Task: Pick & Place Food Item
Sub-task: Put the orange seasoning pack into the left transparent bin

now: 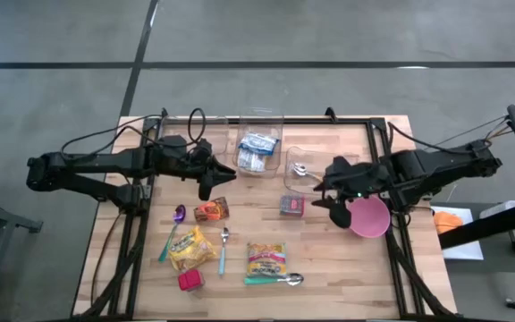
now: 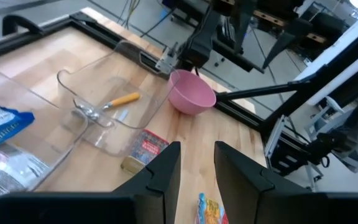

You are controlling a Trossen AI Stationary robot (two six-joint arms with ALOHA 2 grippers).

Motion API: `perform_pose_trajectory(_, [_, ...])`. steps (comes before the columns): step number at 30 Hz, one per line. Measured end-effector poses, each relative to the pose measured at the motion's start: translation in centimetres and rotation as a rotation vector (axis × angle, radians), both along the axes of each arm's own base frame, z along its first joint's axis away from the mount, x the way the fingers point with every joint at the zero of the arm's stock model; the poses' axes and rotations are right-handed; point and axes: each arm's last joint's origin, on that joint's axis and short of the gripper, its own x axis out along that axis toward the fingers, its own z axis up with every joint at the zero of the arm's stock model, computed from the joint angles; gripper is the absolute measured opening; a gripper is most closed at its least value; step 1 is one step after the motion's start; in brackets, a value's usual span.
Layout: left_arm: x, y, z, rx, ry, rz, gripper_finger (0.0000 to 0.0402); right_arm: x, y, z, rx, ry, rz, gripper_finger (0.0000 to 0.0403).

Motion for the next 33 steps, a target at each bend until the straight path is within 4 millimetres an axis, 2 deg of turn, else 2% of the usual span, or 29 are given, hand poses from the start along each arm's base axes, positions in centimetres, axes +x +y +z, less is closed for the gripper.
perform_pose_trajectory(8, [0.5, -0.2, -0.8, -0.122, 0.058, 0.006, 0.0105, -1.3, 1.2, -2.3, 0.156, -0.008, -0.336, 0.0206])
perform_pose_trajectory(11, [0.9, -0.2, -1.4, -0.132, 0.102, 0.005, 0.0105, -1.6, 1.9, -3.4, 0.221, -0.005, -0.408, 0.0206])
perform_pose_trajectory(14, [1.1, -0.3, -1.9, -0.137, 0.136, -0.012, 0.0105, -1.2, 3.0, -4.3, 0.242, -0.004, -0.381, 0.0206])
perform_pose_trajectory(22, [0.6, -0.5, -3.0, -0.114, 0.254, -0.079, 0.0105, -0.1, 5.7, -6.0, 0.127, 0.034, -0.207, 0.0206])
perform_pose_trajectory(33, [0.6, -0.7, -3.4, -0.117, 0.278, -0.132, 0.0105, 3.1, 8.8, -9.9, 0.206, 0.111, -0.216, 0.0206])
